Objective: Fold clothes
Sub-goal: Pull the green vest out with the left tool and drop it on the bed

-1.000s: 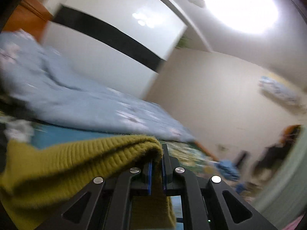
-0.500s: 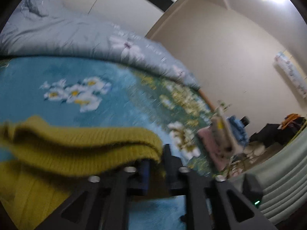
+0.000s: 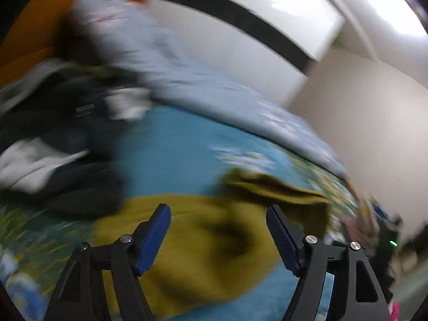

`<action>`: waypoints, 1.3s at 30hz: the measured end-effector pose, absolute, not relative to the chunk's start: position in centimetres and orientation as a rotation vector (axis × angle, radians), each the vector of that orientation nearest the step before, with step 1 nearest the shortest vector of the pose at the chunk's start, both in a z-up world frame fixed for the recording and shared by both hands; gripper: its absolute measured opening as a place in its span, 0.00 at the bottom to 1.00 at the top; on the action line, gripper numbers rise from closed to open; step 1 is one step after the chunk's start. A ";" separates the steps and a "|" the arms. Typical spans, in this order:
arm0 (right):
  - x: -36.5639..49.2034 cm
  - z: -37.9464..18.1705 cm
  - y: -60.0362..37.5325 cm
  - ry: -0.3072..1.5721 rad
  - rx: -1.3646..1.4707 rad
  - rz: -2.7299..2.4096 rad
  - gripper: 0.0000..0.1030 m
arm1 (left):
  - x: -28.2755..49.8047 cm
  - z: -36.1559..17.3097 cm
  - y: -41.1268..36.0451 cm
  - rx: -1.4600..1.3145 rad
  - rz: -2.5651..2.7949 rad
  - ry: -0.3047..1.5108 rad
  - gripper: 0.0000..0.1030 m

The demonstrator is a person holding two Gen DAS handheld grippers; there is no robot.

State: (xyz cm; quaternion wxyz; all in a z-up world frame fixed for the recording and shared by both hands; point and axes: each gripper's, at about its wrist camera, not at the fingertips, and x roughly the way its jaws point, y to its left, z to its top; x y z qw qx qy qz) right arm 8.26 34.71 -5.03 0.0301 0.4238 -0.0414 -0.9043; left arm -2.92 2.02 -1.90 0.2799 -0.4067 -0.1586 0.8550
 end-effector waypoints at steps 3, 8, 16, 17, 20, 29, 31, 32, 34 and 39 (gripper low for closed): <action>5.7 -5.1 29.5 0.065 1.222 -2.681 1.00 | -2.7 -2.5 -1.2 -1.109 2.355 -0.471 0.75; 1.9 -7.1 24.0 0.243 1.234 -2.584 1.00 | -2.5 -4.1 -4.1 -1.171 2.399 -0.540 0.75; -0.6 -8.2 27.1 -0.124 1.372 -2.561 0.68 | -3.1 -5.8 -4.4 -1.207 2.372 -0.559 0.75; -0.8 -8.2 27.5 -0.161 1.376 -2.564 0.63 | -3.1 -5.9 -4.1 -1.210 2.365 -0.551 0.75; -1.0 -8.2 28.8 -0.295 1.367 -2.553 0.37 | -3.1 -5.8 -3.5 -1.206 2.360 -0.523 0.75; 2.1 -4.1 38.8 -0.707 1.155 -2.678 0.28 | -2.7 -4.9 -2.0 -1.141 2.308 -0.501 0.75; 4.3 -3.2 41.6 -0.757 1.113 -2.758 0.28 | -2.9 -5.1 -0.7 -1.141 2.280 -0.475 0.75; 5.6 -3.1 42.9 -0.790 1.104 -2.793 0.28 | -3.0 -5.2 0.1 -1.144 2.263 -0.461 0.75; 8.3 -3.6 45.0 -0.859 1.109 -2.839 0.28 | -3.3 -5.5 1.9 -1.154 2.225 -0.428 0.75; 13.2 -7.5 47.9 -1.025 1.230 -2.823 0.28 | -4.1 -6.1 7.8 -1.164 2.117 -0.294 0.75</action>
